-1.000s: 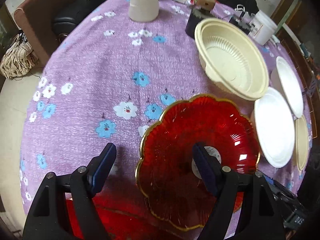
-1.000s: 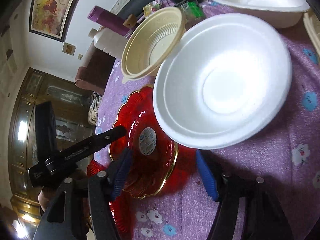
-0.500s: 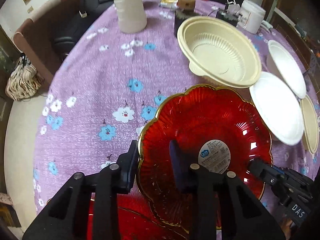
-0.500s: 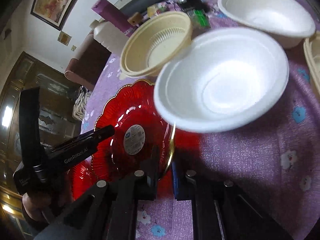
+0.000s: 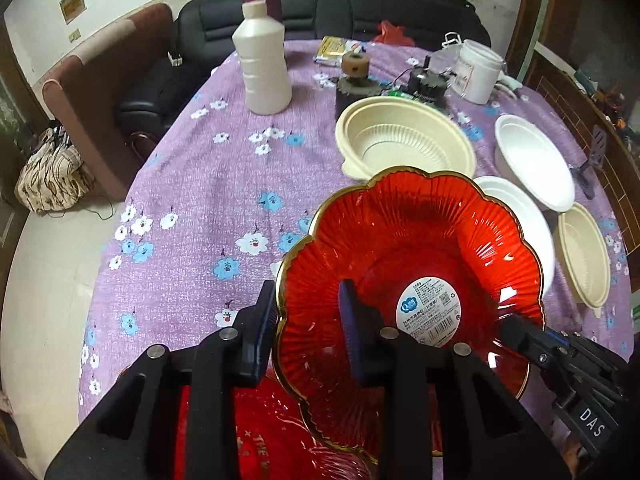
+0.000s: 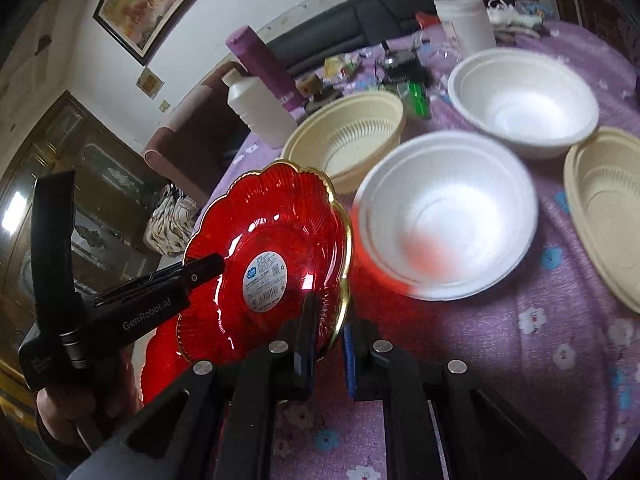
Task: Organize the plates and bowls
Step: 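Lower the small red plate with the right gripper onto the large red plate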
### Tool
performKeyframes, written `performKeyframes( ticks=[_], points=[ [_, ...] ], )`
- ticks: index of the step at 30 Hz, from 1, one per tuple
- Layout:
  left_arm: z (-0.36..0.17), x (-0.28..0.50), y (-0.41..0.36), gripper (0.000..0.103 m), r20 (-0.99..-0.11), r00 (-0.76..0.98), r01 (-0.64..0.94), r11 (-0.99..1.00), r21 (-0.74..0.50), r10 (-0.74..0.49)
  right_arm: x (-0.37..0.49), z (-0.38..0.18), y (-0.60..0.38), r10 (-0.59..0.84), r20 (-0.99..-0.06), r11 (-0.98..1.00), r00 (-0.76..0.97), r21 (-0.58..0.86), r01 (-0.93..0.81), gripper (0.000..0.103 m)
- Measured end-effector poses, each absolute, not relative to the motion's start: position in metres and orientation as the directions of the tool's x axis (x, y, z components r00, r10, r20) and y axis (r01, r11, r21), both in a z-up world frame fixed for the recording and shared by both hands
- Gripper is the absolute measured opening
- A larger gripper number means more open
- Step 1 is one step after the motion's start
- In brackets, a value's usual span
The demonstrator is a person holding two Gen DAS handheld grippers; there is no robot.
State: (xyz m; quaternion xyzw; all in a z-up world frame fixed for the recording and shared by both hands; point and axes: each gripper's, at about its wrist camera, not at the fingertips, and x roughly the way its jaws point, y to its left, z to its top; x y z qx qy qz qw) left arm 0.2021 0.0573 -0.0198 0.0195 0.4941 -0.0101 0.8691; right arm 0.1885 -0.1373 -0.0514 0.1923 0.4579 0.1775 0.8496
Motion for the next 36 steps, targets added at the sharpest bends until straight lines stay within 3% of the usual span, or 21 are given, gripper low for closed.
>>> performKeyframes(
  ticks=[19, 36],
  points=[
    [0.001, 0.135, 0.075, 0.029, -0.795, 0.605, -0.066, 0.998, 0.005, 0.044, 0.136, -0.019, -0.124, 0.488, -0.657, 0.867, 0.574, 0.441, -0.232, 0.01],
    [-0.006, 0.083, 0.124, 0.029, -0.776, 0.622, -0.199, 0.979, -0.032, 0.101, 0.107, -0.014, -0.07, 0.527, -0.663, 0.849, 0.532, 0.391, -0.354, 0.01]
  ],
)
